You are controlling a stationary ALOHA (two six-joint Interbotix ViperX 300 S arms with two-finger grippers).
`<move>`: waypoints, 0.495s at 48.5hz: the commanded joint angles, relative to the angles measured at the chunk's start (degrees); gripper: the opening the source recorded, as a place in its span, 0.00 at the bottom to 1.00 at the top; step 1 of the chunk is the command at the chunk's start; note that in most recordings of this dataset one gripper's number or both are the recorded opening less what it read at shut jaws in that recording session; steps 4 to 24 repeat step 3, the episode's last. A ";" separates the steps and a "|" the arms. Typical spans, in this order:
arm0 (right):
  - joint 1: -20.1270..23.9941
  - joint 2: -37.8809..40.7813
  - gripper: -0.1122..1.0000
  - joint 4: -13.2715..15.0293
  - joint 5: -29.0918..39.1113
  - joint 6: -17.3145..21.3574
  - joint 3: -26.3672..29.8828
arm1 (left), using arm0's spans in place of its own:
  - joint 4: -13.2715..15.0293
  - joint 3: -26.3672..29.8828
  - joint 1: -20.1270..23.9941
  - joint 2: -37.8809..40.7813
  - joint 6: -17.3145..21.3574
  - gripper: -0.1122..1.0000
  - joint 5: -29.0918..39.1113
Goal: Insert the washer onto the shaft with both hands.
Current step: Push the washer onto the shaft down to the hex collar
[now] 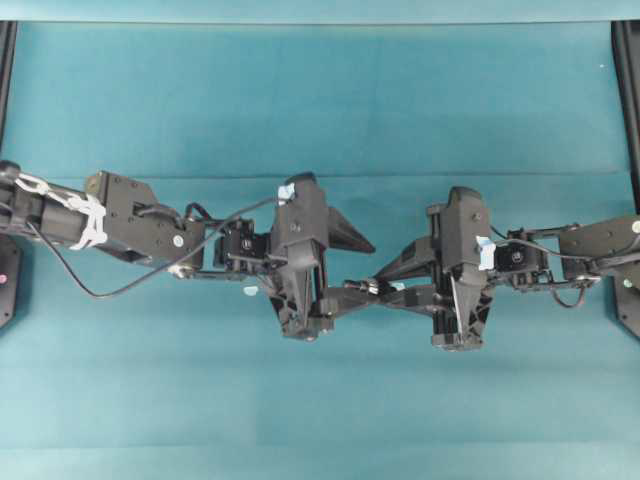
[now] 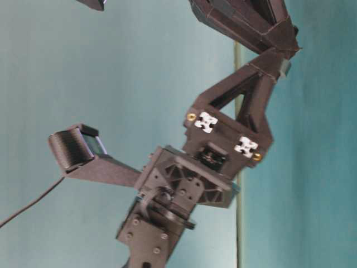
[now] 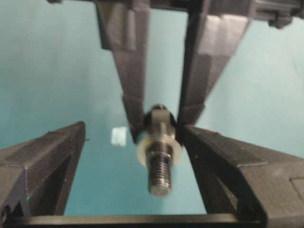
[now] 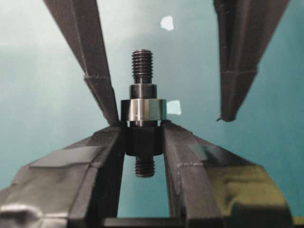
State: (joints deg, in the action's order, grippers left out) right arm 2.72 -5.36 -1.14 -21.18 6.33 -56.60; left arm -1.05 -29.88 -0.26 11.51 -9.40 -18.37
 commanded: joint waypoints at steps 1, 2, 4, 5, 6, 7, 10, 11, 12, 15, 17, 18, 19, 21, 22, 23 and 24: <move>0.26 -0.44 0.10 0.09 -0.35 -0.09 0.44 | -0.09 0.09 0.00 -1.93 -0.18 0.91 0.53; 0.26 -0.44 0.10 0.09 -0.35 0.00 0.35 | -0.09 0.00 0.00 -2.20 -0.18 0.91 0.88; 0.26 -0.44 0.10 0.09 -0.35 -0.09 0.35 | 0.00 -0.09 0.00 -2.46 -0.18 0.91 1.23; 0.26 -0.44 0.10 0.09 -0.35 -0.09 0.35 | 0.00 -0.09 0.00 -2.46 -0.18 0.91 1.23; 0.26 -0.44 0.10 0.09 -0.35 -0.09 0.35 | 0.00 -0.09 0.00 -2.46 -0.18 0.91 1.23; 0.26 -0.44 0.10 0.09 -0.35 -0.09 0.35 | 0.00 -0.09 0.00 -2.46 -0.18 0.91 1.23; 0.26 -0.44 0.10 0.09 -0.35 -0.09 0.35 | 0.00 -0.09 0.00 -2.46 -0.18 0.91 1.23; 0.26 -0.44 0.10 0.09 -0.35 -0.09 0.35 | 0.00 -0.09 0.00 -2.46 -0.18 0.91 1.23; 0.26 -0.44 0.10 0.09 -0.35 -0.09 0.35 | 0.00 -0.09 0.00 -2.46 -0.18 0.91 1.23; 0.26 -0.44 0.10 0.09 -0.35 -0.09 0.35 | 0.00 -0.09 0.00 -2.46 -0.18 0.91 1.23; 0.26 -0.44 0.10 0.09 -0.35 -0.09 0.35 | 0.00 -0.09 0.00 -2.46 -0.18 0.91 1.23; 0.26 -0.44 0.10 0.09 -0.35 -0.09 0.35 | 0.00 -0.09 0.00 -2.46 -0.18 0.91 1.23; 0.26 -0.44 0.10 0.09 -0.35 -0.09 0.35 | 0.00 -0.09 0.00 -2.46 -0.18 0.91 1.23; 0.26 -0.44 0.10 0.09 -0.35 -0.09 0.35 | 0.00 -0.09 0.00 -2.46 -0.18 0.91 1.23; 0.26 -0.44 0.10 0.09 -0.35 -0.09 0.35 | 0.00 -0.09 0.00 -2.46 -0.18 0.91 1.23; 0.26 -0.44 0.10 0.09 -0.35 -0.09 0.35 | 0.00 -0.09 0.00 -2.46 -0.18 0.91 1.23; 0.26 -0.44 0.10 0.09 -0.35 -0.09 0.35 | 0.00 -0.09 0.00 -2.46 -0.18 0.91 1.23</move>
